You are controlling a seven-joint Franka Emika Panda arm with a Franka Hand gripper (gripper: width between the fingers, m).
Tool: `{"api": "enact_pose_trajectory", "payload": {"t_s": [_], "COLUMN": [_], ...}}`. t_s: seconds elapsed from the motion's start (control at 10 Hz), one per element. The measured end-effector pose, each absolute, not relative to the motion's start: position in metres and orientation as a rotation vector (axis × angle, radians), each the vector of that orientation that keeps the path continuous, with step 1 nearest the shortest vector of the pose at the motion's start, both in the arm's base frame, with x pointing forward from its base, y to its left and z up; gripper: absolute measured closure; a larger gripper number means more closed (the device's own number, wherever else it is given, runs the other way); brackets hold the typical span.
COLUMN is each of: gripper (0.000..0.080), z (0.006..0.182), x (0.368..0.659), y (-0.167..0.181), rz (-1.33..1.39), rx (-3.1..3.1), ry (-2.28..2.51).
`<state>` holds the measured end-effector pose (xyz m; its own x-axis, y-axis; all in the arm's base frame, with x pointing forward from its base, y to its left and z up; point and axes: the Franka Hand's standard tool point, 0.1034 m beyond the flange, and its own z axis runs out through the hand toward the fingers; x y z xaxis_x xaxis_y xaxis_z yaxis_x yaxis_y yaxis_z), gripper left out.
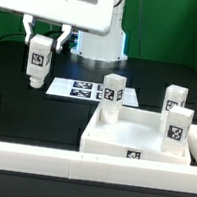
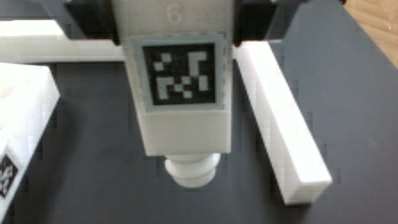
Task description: Assemble square table
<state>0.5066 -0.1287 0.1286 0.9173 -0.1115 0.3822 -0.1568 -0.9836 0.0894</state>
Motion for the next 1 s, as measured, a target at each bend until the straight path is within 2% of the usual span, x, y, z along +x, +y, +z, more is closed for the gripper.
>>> {"api": "enact_pose_trajectory", "payload": {"t_s": [0.2,0.5,0.9,1.0], "gripper": [0.0514,0.0514,0.0514,0.0514], "z": [0.132,0.146,0.141,0.143], "x": [0.513,0.542,0.539,0.543], "y": [-0.107,-0.077,-0.078,-0.068], "rz": [0.539,0.726,0.693,0.674], "rx": [3.032,2.965,2.983,3.016], "ry": [-0.263,-0.185,-0.196,-0.202]}}
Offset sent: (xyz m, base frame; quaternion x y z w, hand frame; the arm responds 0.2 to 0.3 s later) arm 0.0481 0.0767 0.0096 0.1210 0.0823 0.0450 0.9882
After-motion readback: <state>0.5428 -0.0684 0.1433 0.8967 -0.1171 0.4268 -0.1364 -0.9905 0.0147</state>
